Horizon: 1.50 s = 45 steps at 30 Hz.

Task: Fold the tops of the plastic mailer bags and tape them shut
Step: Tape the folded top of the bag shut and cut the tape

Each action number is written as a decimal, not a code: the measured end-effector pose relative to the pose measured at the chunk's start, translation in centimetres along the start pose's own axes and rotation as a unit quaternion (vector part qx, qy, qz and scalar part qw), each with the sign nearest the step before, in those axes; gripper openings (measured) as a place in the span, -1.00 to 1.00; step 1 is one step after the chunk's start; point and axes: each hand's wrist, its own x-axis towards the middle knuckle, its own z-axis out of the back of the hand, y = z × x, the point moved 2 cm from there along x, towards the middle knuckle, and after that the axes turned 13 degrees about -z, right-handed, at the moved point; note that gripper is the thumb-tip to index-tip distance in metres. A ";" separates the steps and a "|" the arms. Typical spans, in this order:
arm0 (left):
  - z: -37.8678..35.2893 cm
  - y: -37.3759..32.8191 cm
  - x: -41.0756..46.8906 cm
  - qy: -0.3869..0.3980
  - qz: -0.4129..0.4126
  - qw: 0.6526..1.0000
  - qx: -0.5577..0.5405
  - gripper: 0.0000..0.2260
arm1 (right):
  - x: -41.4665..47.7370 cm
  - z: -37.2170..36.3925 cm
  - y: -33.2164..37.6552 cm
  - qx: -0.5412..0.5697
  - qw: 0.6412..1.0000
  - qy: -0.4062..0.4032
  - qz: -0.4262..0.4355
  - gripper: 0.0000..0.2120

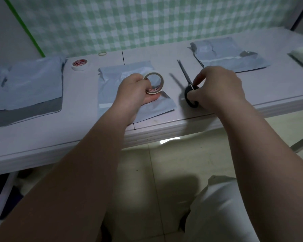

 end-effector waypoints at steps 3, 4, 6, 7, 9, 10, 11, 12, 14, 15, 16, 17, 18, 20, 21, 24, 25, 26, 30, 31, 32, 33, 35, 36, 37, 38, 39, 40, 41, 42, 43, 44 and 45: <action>0.0 -0.2 -0.1 0.000 0.002 1.000 -0.007 -0.83 | -1.0 -0.5 -0.7 0.250 0.964 0.089 -0.028 -0.81; 0.0 -0.3 -0.1 0.001 0.002 1.000 -0.009 -0.84 | -1.5 -0.6 -0.8 0.328 0.934 0.132 -0.049 -0.78; 0.0 -0.3 -0.2 0.005 0.002 1.000 -0.010 -0.85 | -2.5 -1.2 -1.0 0.442 0.866 0.217 -0.083 -0.72; 0.0 -0.3 -0.2 0.007 0.001 1.000 -0.009 -0.86 | -3.0 -1.5 -1.0 0.476 0.837 0.253 -0.093 -0.73; 0.0 -0.3 -0.2 0.008 -0.001 1.000 -0.005 -0.85 | -4.1 -1.8 -1.0 0.511 0.791 0.317 -0.116 -0.77; 0.0 -0.3 -0.2 0.007 -0.003 1.000 -0.003 -0.84 | -4.7 -1.8 -1.0 0.522 0.768 0.345 -0.135 -0.76; 0.0 -0.2 -0.1 0.006 -0.004 1.000 -0.002 -0.83 | -5.1 -1.8 -1.1 0.535 0.743 0.370 -0.158 -0.74; 0.0 -0.2 -0.1 0.005 -0.005 1.000 -0.001 -0.83 | -5.5 -1.7 -1.2 0.551 0.714 0.392 -0.181 -0.71; 0.0 -0.1 0.0 0.003 -0.005 1.000 -0.002 -0.82 | -6.0 -1.5 -1.4 0.575 0.668 0.426 -0.204 -0.68; 0.0 -0.1 0.0 0.002 -0.003 1.000 -0.003 -0.82 | -6.1 -1.5 -1.5 0.577 0.657 0.439 -0.205 -0.68; 0.0 -0.1 0.0 0.000 0.000 1.000 -0.005 -0.82 | -6.3 -1.6 -1.5 0.577 0.652 0.448 -0.203 -0.68; 0.0 -0.1 0.0 -0.002 0.002 1.000 -0.007 -0.81 | -6.4 -1.6 -1.6 0.575 0.651 0.454 -0.200 -0.67; 0.0 -0.1 0.1 -0.004 0.004 1.000 -0.009 -0.81 | -6.5 -1.7 -1.6 0.572 0.652 0.457 -0.197 -0.67; -0.1 -0.1 0.1 -0.008 0.005 1.000 -0.008 -0.81 | -6.8 -1.7 -1.6 0.569 0.654 0.460 -0.193 -0.69; -0.1 -0.1 0.1 -0.008 0.004 1.000 -0.009 -0.81 | -6.8 -1.7 -1.7 0.569 0.654 0.461 -0.190 -0.69; -0.2 -0.2 0.0 -0.004 0.000 1.000 -0.012 -0.80 | -6.8 -1.9 -1.7 0.567 0.655 0.466 -0.180 -0.64; -0.2 -0.3 0.0 -0.003 0.000 1.000 -0.011 -0.81 | -6.8 -2.0 -1.7 0.565 0.658 0.465 -0.178 -0.62; -0.2 -0.3 0.0 -0.003 0.001 1.000 -0.011 -0.81 | -6.8 -2.0 -1.6 0.564 0.660 0.464 -0.175 -0.62; -0.2 -0.3 0.0 -0.005 0.007 1.000 -0.016 -0.81 | -6.7 -2.2 -1.3 0.566 0.661 0.463 -0.170 -0.73; -0.2 -0.3 0.0 -0.005 0.006 1.000 -0.017 -0.81 | -6.7 -2.3 -1.3 0.566 0.660 0.463 -0.169 -0.77; -0.2 -0.2 0.0 -0.005 0.005 1.000 -0.016 -0.81 | -6.6 -2.4 -1.2 0.567 0.660 0.464 -0.167 -0.79; -0.2 -0.2 0.0 -0.006 0.004 1.000 -0.015 -0.81 | -6.6 -2.5 -1.2 0.568 0.660 0.464 -0.165 -0.80; -0.2 -0.2 0.0 -0.008 0.004 1.000 -0.009 -0.82 | -6.5 -2.7 -1.1 0.570 0.660 0.461 -0.161 -0.81; -0.2 -0.2 0.0 -0.009 0.005 1.000 -0.007 -0.82 | -6.5 -2.8 -1.1 0.571 0.661 0.461 -0.157 -0.80; -0.2 -0.2 0.0 -0.010 0.006 1.000 -0.005 -0.81 | -6.4 -2.9 -1.0 0.572 0.661 0.461 -0.153 -0.80; -0.2 -0.2 0.0 -0.012 0.006 1.000 -0.003 -0.81 | -6.4 -2.9 -1.0 0.572 0.662 0.461 -0.149 -0.79; -0.2 -0.3 0.0 -0.013 0.006 1.000 0.000 -0.81 | -6.4 -2.9 -1.0 0.571 0.663 0.461 -0.145 -0.79; -0.2 -0.3 0.0 -0.013 0.005 1.000 0.003 -0.81 | -6.4 -3.0 -1.0 0.571 0.664 0.461 -0.143 -0.80; -0.2 -0.3 0.0 -0.012 0.005 1.000 0.005 -0.81 | -6.4 -3.0 -1.0 0.571 0.666 0.459 -0.142 -0.81; -0.2 -0.3 0.0 -0.012 0.004 1.000 0.005 -0.81 | -6.4 -3.0 -1.0 0.571 0.667 0.457 -0.142 -0.81; -0.2 -0.3 0.0 -0.011 0.003 1.000 0.005 -0.81 | -6.3 -3.0 -1.0 0.572 0.668 0.455 -0.142 -0.82; -0.2 -0.3 0.0 -0.011 0.002 1.000 0.005 -0.81 | -6.3 -3.1 -1.0 0.573 0.668 0.453 -0.143 -0.82; -0.2 -0.3 0.0 -0.010 0.001 1.000 0.006 -0.81 | -6.3 -3.1 -1.0 0.573 0.668 0.452 -0.143 -0.82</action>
